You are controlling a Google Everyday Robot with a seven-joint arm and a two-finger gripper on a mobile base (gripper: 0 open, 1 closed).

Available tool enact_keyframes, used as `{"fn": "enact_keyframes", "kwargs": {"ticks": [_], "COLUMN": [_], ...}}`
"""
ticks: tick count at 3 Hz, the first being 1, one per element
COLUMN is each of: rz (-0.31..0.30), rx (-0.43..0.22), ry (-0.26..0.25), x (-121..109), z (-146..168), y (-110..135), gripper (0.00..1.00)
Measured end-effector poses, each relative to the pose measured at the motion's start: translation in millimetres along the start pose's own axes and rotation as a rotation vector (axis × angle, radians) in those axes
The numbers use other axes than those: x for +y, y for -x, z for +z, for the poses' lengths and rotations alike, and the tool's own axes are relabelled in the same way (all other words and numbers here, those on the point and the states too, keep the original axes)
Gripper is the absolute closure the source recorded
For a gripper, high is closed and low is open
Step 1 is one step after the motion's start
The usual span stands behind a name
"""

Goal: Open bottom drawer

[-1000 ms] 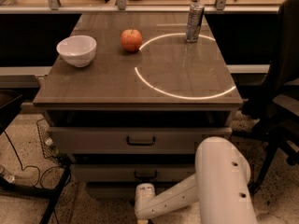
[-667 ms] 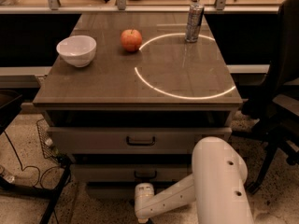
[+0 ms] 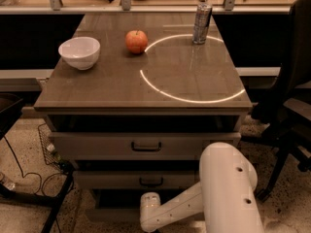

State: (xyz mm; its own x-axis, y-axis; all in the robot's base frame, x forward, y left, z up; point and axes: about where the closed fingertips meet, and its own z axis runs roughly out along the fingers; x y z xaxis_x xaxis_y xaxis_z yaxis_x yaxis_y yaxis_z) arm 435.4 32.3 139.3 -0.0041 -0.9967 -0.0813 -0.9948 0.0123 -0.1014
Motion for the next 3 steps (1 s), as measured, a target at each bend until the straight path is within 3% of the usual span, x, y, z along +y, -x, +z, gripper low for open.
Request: {"fn": "enact_keyframes", "kwargs": {"ticks": [1, 2, 3], "rz": [0.000, 0.002, 0.033], "rx": [0.000, -0.001, -0.002], "ry": [0.001, -0.001, -0.042], "x": [2.0, 3.3, 19.3], "z": [0.4, -0.8, -25.8], "y": [-0.2, -0.7, -4.8], "gripper": [1.00, 1.00, 1.00]}}
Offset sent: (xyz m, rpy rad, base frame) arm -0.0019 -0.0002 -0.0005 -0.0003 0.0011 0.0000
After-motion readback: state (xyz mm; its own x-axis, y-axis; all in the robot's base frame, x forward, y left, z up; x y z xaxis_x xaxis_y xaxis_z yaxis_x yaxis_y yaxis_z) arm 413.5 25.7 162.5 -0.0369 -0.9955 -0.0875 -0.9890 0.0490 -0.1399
